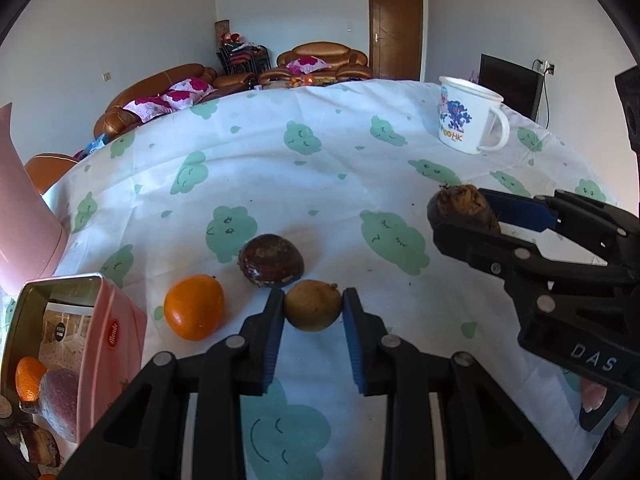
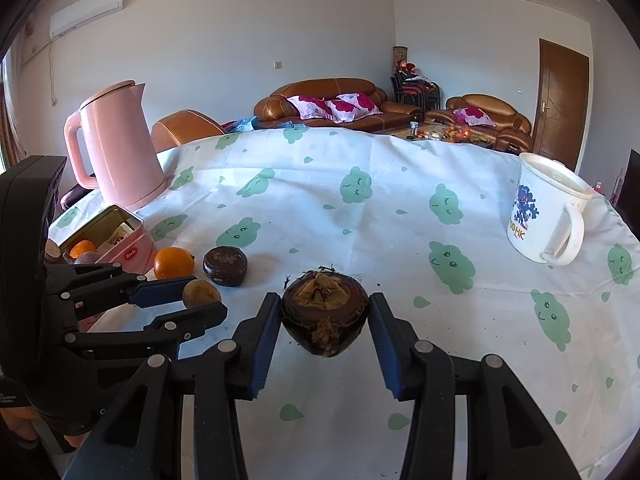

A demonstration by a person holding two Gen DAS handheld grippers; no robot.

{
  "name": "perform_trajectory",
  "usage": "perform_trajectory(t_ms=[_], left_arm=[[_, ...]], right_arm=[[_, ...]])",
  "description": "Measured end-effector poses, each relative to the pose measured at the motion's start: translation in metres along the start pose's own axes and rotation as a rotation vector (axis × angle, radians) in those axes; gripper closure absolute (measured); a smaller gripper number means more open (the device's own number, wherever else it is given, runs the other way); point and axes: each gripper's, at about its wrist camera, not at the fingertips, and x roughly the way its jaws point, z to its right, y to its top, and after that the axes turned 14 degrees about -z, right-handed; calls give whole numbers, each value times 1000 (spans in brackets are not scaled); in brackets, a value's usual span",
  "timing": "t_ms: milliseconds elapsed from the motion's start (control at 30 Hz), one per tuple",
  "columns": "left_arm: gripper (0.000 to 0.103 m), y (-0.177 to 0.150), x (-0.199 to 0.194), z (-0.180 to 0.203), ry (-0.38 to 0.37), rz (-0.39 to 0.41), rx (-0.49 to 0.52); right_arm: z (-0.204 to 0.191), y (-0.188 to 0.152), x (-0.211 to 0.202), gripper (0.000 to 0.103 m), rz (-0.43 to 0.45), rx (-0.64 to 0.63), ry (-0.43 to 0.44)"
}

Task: Organize fruits
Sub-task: 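Lift the brown fruit with the right gripper while the left gripper lifts the yellow fruit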

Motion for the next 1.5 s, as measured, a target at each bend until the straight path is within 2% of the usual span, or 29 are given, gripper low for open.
perform_trajectory(t_ms=[533, 1500], left_arm=[[72, -5, -17, -8, 23, 99, -41], [72, -14, -38, -4, 89, 224, -52]], right_arm=[[-8, -4, -12, 56, 65, -44, -2], [-16, -12, -29, 56, 163, -88, -4]])
